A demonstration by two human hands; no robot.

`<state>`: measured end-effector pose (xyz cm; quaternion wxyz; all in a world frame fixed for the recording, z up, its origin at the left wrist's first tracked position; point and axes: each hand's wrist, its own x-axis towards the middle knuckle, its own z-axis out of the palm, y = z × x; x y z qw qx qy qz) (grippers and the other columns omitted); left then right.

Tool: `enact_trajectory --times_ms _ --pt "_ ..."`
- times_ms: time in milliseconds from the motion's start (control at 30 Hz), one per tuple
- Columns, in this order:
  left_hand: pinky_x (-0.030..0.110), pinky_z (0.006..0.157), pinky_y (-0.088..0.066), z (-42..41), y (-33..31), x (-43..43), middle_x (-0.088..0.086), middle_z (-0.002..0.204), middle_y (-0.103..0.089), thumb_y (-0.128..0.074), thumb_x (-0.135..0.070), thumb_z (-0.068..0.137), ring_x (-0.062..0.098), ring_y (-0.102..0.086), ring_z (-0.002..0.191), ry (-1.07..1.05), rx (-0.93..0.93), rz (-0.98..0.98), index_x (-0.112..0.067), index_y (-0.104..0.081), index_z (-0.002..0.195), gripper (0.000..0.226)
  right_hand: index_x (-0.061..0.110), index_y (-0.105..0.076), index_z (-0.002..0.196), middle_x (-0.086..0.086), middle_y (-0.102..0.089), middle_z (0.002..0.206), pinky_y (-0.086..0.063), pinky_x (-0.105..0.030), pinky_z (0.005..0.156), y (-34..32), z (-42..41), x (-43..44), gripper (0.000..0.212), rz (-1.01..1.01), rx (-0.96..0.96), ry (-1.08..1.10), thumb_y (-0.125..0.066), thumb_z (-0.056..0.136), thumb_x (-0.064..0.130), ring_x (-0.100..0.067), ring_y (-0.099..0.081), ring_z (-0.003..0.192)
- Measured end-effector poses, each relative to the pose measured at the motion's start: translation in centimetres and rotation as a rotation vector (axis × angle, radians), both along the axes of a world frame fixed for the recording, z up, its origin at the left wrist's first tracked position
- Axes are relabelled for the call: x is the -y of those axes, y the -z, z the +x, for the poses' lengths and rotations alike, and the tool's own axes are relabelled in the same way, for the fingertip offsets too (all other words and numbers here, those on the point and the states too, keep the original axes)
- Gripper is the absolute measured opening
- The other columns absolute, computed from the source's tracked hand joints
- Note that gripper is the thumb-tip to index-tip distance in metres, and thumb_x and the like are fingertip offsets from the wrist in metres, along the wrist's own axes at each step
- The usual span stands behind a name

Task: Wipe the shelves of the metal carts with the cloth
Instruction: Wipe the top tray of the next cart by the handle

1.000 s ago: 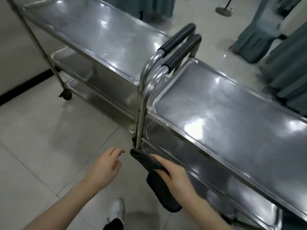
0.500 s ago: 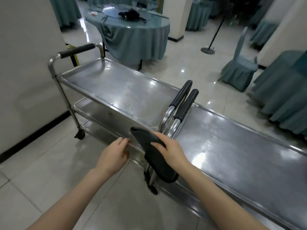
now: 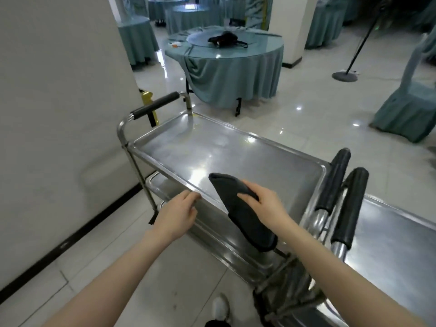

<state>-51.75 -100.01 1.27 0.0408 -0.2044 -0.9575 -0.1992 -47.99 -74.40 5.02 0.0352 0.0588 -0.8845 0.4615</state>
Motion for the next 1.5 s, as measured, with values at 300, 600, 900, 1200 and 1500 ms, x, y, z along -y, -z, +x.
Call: enact_trajectory --times_ms 300,600,900,1200,1500 --pt "0.042 0.080 -0.052 -14.1 -0.5 5.3 -0.003 0.118 -0.059 -0.047 -0.012 0.091 0.020 -0.060 0.104 -0.080 0.086 -0.005 -0.021 -0.056 0.124 0.036 0.044 -0.054 0.124 0.052 -0.047 0.097 -0.032 0.006 0.076 2.2 -15.5 3.4 0.034 -0.013 0.085 0.003 -0.058 0.098 0.023 0.025 -0.049 0.089" --pt "0.042 0.081 -0.051 -28.0 1.5 12.2 -0.005 0.121 -0.056 -0.045 -0.015 0.094 0.017 -0.057 0.107 -0.014 0.157 -0.099 -0.023 -0.052 0.128 0.036 0.030 -0.056 0.134 0.028 -0.056 0.114 -0.032 0.002 0.079 5.3 -26.8 9.1 0.036 0.098 0.145 -0.016 -0.057 0.099 0.025 0.013 -0.047 0.097" --pt "0.037 0.081 -0.049 -41.9 3.0 20.6 -0.003 0.122 -0.056 -0.047 -0.012 0.092 0.019 -0.055 0.109 0.227 0.188 -0.187 -0.021 -0.054 0.130 0.040 0.028 -0.055 0.135 0.014 -0.061 0.123 -0.039 -0.023 0.088 6.9 -35.2 18.5 0.035 0.130 0.233 0.132 -0.055 0.100 0.024 -0.009 -0.055 0.110" --pt "0.041 0.094 -0.050 -52.3 3.1 26.7 0.008 0.110 -0.064 -0.056 -0.004 0.079 0.026 -0.060 0.109 0.533 -0.155 -0.228 -0.011 -0.066 0.108 0.031 0.039 -0.050 0.136 0.012 -0.062 0.123 -0.043 -0.027 0.086 11.7 -42.2 31.8 0.036 -0.036 0.470 0.223 -0.051 0.101 0.033 -0.019 -0.057 0.117" --pt "0.052 0.116 -0.025 -55.3 5.6 27.3 0.012 0.156 -0.032 -0.057 -0.015 0.086 0.027 -0.019 0.149 0.507 -0.225 -0.212 -0.015 -0.056 0.128 0.042 0.046 0.002 0.153 0.018 0.026 0.156 0.021 -0.046 0.115 16.2 -45.0 37.5 0.063 0.604 0.495 0.026 -0.009 0.095 0.068 -0.017 0.031 0.144"
